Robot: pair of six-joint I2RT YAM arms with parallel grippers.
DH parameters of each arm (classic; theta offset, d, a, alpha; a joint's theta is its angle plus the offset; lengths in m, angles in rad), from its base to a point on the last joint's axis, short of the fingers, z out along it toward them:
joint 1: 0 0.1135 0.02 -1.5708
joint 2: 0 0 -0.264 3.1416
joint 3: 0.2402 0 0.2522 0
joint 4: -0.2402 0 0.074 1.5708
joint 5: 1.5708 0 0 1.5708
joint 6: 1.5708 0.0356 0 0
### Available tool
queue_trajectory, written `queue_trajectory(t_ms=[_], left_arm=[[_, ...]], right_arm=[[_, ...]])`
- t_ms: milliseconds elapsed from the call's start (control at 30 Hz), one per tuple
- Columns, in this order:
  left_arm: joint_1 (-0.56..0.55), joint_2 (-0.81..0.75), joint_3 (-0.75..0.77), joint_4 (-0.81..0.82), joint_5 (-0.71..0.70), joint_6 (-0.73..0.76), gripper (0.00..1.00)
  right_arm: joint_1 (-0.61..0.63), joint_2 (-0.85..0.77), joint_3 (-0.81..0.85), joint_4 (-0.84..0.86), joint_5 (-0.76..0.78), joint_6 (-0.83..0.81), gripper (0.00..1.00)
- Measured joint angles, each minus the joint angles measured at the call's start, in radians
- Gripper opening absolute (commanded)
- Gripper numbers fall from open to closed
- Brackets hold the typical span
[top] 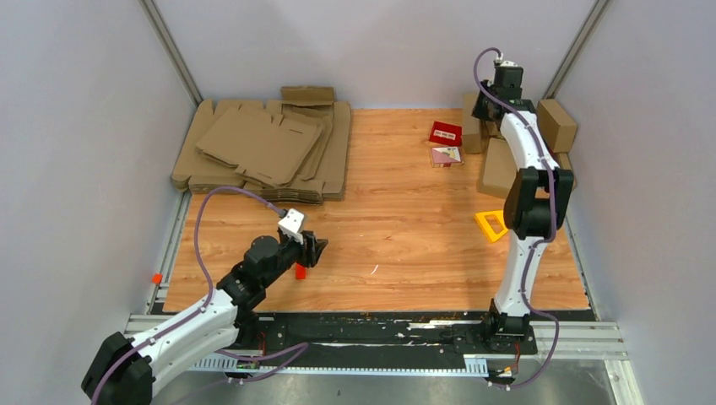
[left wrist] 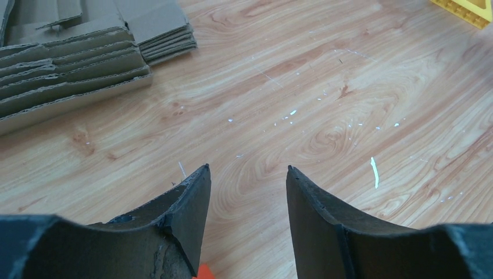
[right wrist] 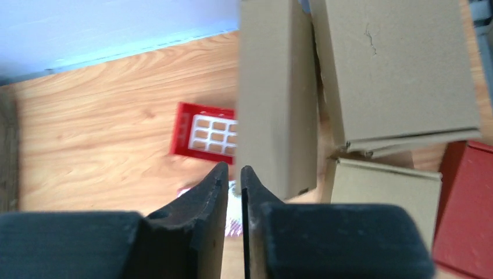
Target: Fold the paper box
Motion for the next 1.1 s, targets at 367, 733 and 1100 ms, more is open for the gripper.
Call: queue_trajectory(t_ms=[367, 733, 1100], left_arm=[[0.0, 0.0, 0.0, 0.0, -0.024, 0.003, 1.0], [0.0, -0.015, 0.0, 0.017, -0.037, 0.005, 1.0], [0.0, -0.096, 0.0, 0.013, -0.042, 0.014, 1.0]], right_arm=[[0.046, -0.731, -0.711, 0.267, 0.017, 0.048, 0.94], [0.127, -1.189, -1.466, 0.562, 0.056, 0.114, 1.0], [0.127, -1.477, -1.748, 0.711, 0.065, -0.018, 1.0]])
